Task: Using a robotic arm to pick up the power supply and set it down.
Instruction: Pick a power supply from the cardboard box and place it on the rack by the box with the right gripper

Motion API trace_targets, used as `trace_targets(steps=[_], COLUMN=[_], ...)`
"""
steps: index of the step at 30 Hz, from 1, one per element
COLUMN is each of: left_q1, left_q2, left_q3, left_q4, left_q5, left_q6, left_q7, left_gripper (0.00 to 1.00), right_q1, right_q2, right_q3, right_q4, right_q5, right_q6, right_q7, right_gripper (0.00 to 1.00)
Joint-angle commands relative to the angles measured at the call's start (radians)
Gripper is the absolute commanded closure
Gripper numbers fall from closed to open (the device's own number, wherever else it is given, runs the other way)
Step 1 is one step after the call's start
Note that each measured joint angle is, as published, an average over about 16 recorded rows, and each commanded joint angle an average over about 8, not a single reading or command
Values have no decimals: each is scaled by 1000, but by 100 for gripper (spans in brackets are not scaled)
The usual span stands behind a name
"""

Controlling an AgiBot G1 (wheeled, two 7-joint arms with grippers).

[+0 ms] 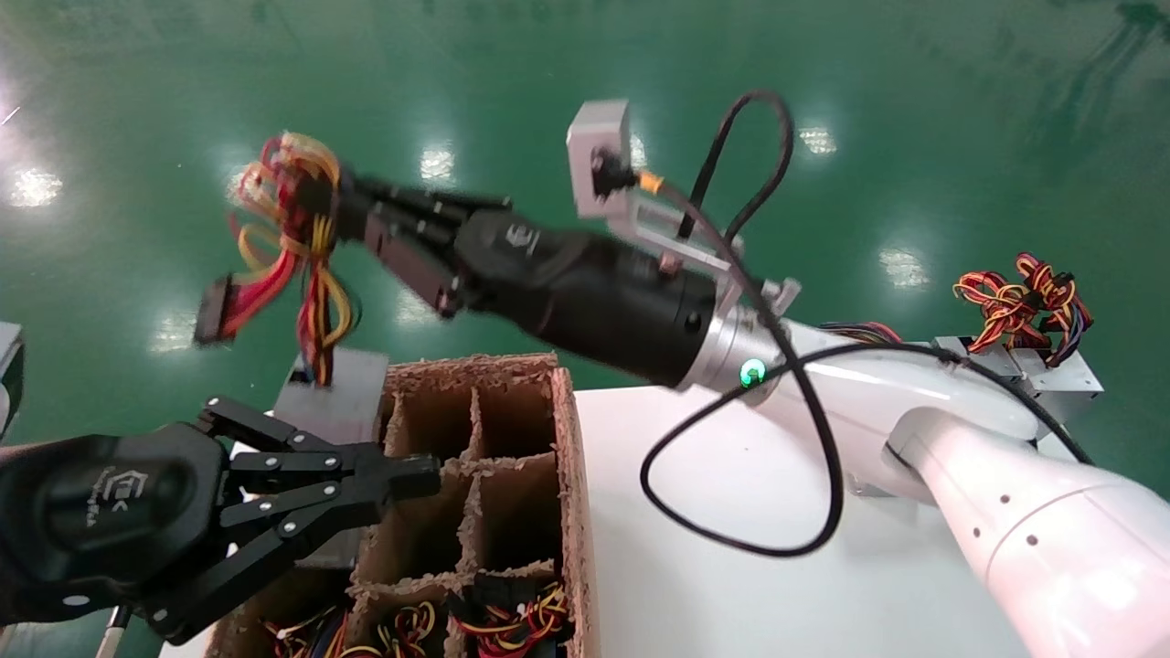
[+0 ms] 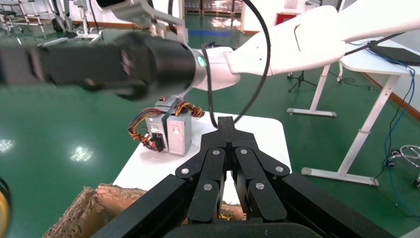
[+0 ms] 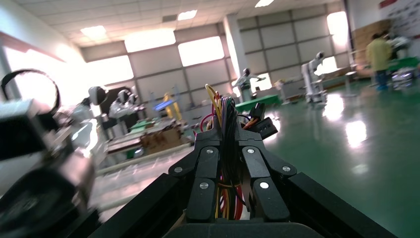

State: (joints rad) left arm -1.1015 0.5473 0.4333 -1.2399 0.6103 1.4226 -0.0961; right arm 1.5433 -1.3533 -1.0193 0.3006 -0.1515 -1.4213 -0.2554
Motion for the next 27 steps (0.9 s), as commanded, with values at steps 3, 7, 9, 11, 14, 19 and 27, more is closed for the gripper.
trace_targets(steps=[3, 7, 9, 11, 14, 19, 27], left_q1=[0, 0, 0, 0, 0, 0, 0], left_q2=[0, 0, 0, 0, 0, 0, 0], left_q3=[0, 0, 0, 0, 0, 0, 0], left_q4=[0, 0, 0, 0, 0, 0, 0], left_q5=[0, 0, 0, 0, 0, 0, 0], left_q6=[0, 0, 0, 0, 0, 0, 0], left_q7=[0, 0, 0, 0, 0, 0, 0], left_gripper=[100, 100, 100, 100, 100, 100, 100], right_q1=[19, 45, 61, 80, 111, 165, 230], right_q2=[2, 10, 18, 32, 63, 140, 314], right_q3=[14, 34, 45, 54, 65, 73, 47], right_q4=[-5, -21, -36, -57, -99, -170, -234], right_q5=[36, 74, 88, 99, 108, 109, 62], right_q6=[23, 21, 6, -14, -40, -50, -37], right_q7=[-7, -27, -41, -57, -80, -110, -130], right_gripper=[100, 100, 100, 100, 100, 100, 100])
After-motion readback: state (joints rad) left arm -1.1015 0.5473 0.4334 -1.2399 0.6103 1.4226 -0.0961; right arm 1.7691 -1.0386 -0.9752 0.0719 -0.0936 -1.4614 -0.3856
